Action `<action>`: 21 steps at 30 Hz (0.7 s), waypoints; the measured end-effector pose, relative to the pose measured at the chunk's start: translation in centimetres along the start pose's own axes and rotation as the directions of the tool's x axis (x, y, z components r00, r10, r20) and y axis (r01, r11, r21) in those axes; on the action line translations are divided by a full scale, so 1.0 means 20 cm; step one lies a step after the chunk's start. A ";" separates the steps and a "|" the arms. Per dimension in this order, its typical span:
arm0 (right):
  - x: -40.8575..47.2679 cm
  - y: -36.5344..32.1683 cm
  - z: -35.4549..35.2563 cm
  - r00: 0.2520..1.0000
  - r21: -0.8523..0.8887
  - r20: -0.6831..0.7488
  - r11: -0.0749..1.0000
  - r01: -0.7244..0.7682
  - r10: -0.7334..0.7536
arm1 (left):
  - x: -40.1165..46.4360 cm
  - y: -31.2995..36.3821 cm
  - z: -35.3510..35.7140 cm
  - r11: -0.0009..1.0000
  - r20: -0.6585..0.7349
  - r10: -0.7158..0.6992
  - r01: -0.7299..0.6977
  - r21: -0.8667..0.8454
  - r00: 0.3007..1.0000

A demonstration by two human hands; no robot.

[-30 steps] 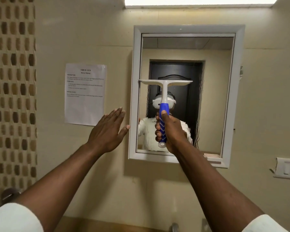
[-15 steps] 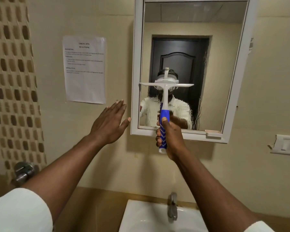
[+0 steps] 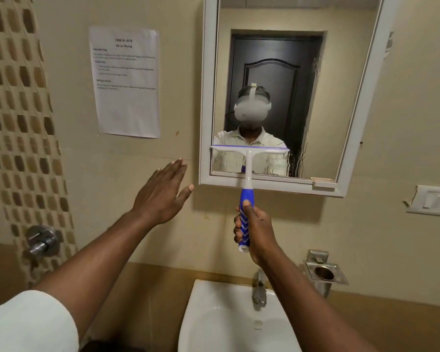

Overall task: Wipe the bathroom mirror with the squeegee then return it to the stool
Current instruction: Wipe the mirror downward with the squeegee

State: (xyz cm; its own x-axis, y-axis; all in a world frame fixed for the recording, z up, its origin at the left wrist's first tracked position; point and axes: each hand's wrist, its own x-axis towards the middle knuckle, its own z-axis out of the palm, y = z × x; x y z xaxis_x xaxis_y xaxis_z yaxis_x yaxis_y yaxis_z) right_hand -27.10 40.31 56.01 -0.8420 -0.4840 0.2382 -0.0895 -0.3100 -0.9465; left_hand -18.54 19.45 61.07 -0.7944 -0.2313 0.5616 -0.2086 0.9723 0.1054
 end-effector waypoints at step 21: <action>-0.14 0.23 -0.02 0.994 -0.040 -0.084 0.996 -0.077 0.073 | -0.19 -0.05 0.18 1.000 0.095 -0.018 0.019 -0.014 0.995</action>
State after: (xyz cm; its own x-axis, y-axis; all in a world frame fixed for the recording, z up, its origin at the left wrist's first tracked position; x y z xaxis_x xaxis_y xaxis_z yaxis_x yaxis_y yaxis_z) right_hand -25.34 40.45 50.85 -0.8878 -0.4352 0.1495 -0.0463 -0.2387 -0.9700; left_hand -17.23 19.25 55.90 -0.8410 -0.2510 0.4793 -0.2160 0.9680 0.1279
